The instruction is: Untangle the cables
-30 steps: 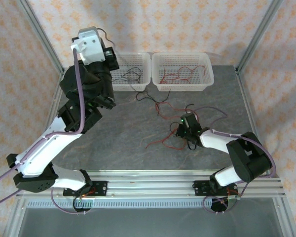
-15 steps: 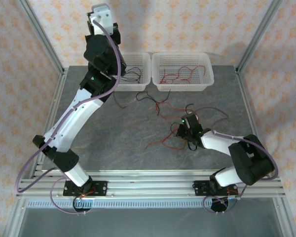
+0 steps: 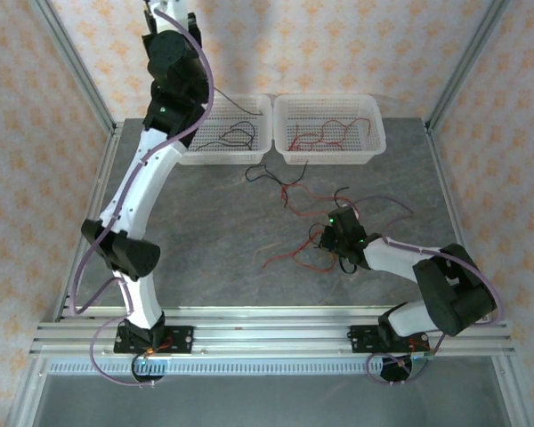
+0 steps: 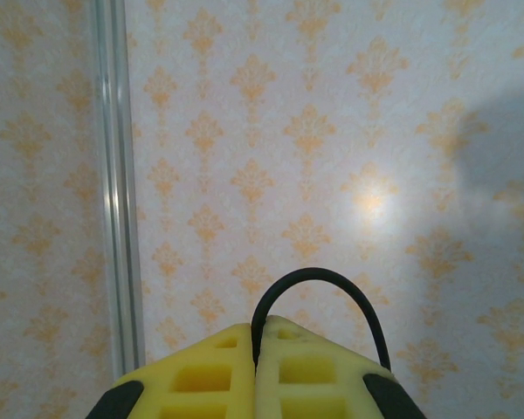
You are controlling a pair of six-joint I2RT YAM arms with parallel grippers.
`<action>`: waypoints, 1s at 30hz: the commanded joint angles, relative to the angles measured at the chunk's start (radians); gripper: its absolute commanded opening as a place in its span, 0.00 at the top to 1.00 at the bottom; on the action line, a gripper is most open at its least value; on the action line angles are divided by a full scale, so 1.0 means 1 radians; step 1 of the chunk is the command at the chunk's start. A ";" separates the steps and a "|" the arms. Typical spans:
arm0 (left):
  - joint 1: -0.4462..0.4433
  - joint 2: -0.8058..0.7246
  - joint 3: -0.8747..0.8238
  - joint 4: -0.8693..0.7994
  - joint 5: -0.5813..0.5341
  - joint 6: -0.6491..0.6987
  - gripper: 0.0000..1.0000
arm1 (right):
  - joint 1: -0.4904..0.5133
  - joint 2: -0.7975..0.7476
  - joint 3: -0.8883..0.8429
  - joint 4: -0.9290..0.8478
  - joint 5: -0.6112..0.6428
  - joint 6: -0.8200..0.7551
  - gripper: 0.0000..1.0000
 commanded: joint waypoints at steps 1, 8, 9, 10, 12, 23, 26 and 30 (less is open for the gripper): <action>0.060 0.103 -0.009 -0.003 0.123 -0.141 0.95 | -0.007 -0.006 -0.014 0.001 0.028 0.014 0.90; 0.100 0.291 -0.027 -0.069 0.223 -0.280 1.00 | -0.007 0.038 -0.019 0.025 0.019 0.023 0.90; 0.100 0.298 -0.050 -0.085 0.242 -0.305 1.00 | -0.007 0.046 -0.014 0.030 0.014 0.024 0.90; 0.100 0.294 -0.082 -0.089 0.259 -0.324 1.00 | -0.006 0.054 -0.011 0.031 0.010 0.025 0.90; 0.100 0.268 -0.175 -0.088 0.307 -0.369 1.00 | -0.006 0.067 0.000 0.028 0.006 0.021 0.90; 0.101 0.287 -0.315 -0.328 0.575 -0.614 1.00 | -0.005 0.068 0.030 0.003 0.004 0.014 0.90; 0.102 0.321 -0.307 -0.335 0.596 -0.660 1.00 | -0.003 0.058 0.027 0.001 0.003 0.019 0.90; 0.103 0.391 -0.254 -0.353 0.597 -0.725 1.00 | 0.001 0.041 0.012 0.001 0.006 0.026 0.90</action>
